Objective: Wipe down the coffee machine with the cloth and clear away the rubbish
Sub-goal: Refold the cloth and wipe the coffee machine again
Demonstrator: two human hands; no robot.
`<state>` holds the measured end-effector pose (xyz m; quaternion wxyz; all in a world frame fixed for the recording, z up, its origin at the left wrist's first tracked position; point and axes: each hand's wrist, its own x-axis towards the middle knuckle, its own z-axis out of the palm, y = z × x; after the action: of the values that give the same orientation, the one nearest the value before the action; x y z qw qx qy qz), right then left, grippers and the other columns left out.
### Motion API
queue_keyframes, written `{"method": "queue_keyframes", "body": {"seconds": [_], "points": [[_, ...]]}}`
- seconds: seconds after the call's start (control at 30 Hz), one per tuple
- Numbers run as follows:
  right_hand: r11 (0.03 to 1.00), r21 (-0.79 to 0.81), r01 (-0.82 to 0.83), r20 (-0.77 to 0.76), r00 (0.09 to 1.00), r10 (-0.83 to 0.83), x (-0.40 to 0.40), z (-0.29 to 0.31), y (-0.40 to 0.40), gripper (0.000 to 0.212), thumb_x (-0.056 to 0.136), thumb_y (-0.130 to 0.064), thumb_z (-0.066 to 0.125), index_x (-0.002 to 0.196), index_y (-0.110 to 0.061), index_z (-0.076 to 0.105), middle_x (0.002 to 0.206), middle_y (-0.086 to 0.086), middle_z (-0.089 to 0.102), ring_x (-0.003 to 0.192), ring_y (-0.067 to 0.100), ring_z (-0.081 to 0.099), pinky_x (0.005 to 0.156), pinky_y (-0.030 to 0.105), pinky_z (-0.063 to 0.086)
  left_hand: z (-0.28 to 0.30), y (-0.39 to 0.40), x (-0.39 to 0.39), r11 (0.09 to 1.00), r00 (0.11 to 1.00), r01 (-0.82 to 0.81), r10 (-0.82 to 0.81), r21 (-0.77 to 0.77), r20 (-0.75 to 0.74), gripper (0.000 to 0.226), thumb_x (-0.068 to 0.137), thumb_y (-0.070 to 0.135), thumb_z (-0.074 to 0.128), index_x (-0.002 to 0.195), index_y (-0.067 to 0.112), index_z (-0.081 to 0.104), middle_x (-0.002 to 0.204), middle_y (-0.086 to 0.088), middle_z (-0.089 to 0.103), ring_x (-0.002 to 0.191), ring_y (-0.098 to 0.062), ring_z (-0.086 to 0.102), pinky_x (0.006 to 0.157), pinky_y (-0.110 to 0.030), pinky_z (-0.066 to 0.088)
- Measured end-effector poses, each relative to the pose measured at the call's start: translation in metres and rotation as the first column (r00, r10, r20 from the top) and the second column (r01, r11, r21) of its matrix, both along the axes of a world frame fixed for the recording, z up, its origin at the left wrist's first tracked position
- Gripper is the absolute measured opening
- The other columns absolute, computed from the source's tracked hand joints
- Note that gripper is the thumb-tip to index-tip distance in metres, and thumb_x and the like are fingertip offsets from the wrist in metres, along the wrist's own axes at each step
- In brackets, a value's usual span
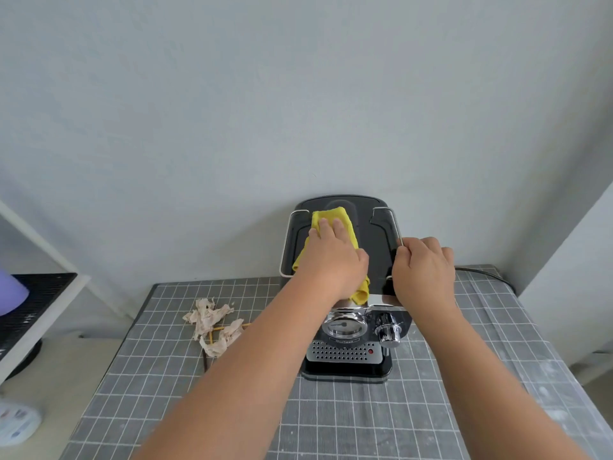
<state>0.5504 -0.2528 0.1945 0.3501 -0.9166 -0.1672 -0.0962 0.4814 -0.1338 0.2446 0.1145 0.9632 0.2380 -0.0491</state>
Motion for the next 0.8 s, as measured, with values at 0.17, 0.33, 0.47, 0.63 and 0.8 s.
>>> {"method": "queue_keyframes", "body": {"seconds": [0.17,0.33,0.47,0.63,0.8], "points": [[1.0,0.022,-0.008,0.007,1.0,0.008,0.002,-0.005,0.004,0.039,0.095,-0.02,0.032,0.104,-0.005,0.067,0.103,0.014,0.06,0.092,0.032,0.044,0.088,0.038,0.031,-0.01,-0.024,-0.03,0.994,0.992,0.105,-0.105,0.015,0.071,0.068,0.101,0.037,0.025,0.152,0.005,-0.006,0.158,-0.02,-0.019,0.146,-0.039,-0.008,0.12,-0.045,0.002],[1.0,0.017,-0.024,0.016,1.0,0.024,0.005,-0.01,0.001,0.041,0.094,-0.021,0.031,0.112,-0.008,0.066,0.108,0.014,0.062,0.101,0.035,0.048,0.091,0.037,0.029,-0.026,-0.041,-0.055,0.997,0.986,0.067,-0.073,0.045,0.147,0.07,0.1,0.04,0.022,0.152,0.007,-0.011,0.157,-0.016,-0.025,0.147,-0.034,-0.015,0.12,-0.042,-0.005],[0.999,0.029,-0.042,-0.002,0.999,0.042,0.002,-0.005,-0.001,0.035,0.096,-0.016,0.037,0.116,-0.009,0.065,0.111,0.015,0.061,0.103,0.035,0.047,0.095,0.038,0.03,-0.028,-0.036,-0.072,0.99,0.963,0.137,-0.144,0.044,0.227,0.072,0.093,0.046,0.014,0.153,0.01,-0.006,0.159,-0.012,-0.02,0.148,-0.029,-0.012,0.117,-0.032,-0.01],[0.998,0.045,-0.053,-0.026,0.998,0.054,-0.002,0.001,-0.003,0.034,0.098,-0.016,0.036,0.118,-0.009,0.063,0.114,0.014,0.06,0.104,0.034,0.045,0.096,0.038,0.03,-0.035,-0.016,-0.101,0.974,0.94,0.22,-0.228,0.059,0.253,0.069,0.095,0.051,0.009,0.152,0.018,-0.011,0.159,0.0,-0.022,0.148,-0.015,-0.015,0.117,-0.026,-0.009],[0.998,0.031,-0.051,-0.031,0.998,0.051,-0.004,0.003,-0.003,0.035,0.098,-0.017,0.035,0.117,-0.01,0.064,0.112,0.013,0.06,0.101,0.033,0.045,0.094,0.037,0.031,-0.036,-0.003,-0.113,0.962,0.917,0.258,-0.273,0.089,0.292,0.061,0.099,0.044,0.014,0.152,0.026,-0.009,0.16,0.009,-0.016,0.148,-0.007,-0.009,0.117,-0.022,-0.004]]}}
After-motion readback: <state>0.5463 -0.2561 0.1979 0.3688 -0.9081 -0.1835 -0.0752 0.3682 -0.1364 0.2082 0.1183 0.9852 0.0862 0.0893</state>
